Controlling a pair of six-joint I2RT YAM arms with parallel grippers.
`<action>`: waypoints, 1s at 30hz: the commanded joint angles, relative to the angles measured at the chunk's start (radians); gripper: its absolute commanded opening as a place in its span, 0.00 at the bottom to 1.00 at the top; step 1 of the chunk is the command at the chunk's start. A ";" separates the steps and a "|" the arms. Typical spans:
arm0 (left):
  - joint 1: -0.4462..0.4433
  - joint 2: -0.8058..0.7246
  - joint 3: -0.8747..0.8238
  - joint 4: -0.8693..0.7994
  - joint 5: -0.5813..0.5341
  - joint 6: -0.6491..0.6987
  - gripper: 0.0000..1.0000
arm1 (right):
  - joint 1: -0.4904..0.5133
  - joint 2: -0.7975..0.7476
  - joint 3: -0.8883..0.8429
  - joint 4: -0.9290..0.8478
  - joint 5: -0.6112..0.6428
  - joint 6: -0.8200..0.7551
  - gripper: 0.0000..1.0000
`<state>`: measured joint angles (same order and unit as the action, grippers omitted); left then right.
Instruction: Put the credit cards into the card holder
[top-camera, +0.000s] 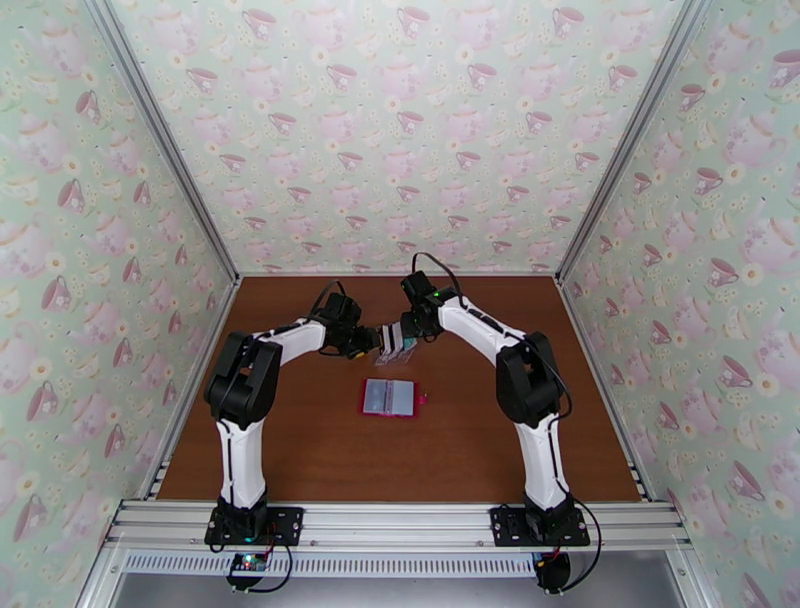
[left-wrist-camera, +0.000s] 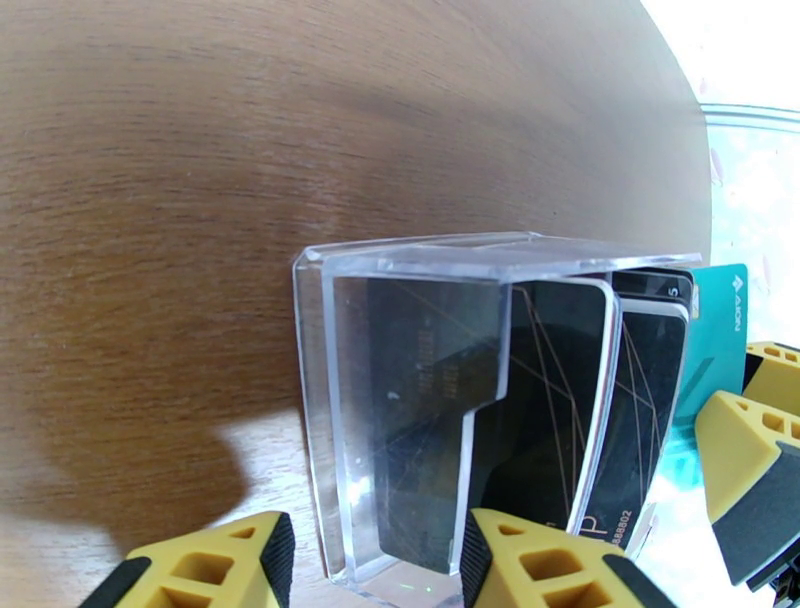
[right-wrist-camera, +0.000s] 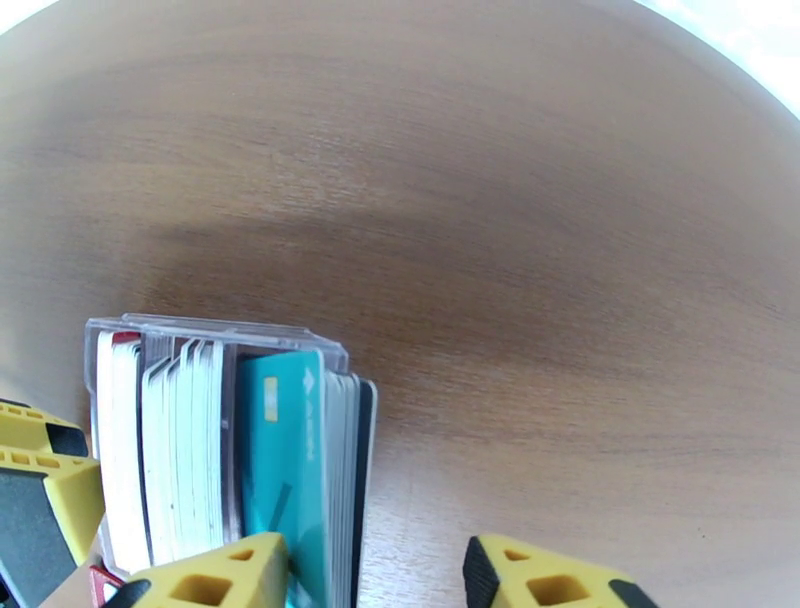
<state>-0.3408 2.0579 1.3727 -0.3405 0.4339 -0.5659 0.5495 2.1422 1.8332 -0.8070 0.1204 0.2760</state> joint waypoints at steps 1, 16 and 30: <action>0.020 0.005 0.020 -0.026 -0.018 -0.003 0.49 | -0.009 -0.043 0.029 -0.038 0.023 -0.009 0.48; 0.015 0.012 0.023 -0.019 -0.017 -0.009 0.50 | -0.005 -0.052 0.029 -0.041 -0.020 -0.008 0.31; 0.014 0.015 0.019 -0.014 -0.017 -0.014 0.51 | -0.004 -0.039 0.010 -0.013 -0.103 0.017 0.26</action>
<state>-0.3397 2.0579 1.3727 -0.3408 0.4339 -0.5732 0.5488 2.1242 1.8339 -0.8272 0.0441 0.2813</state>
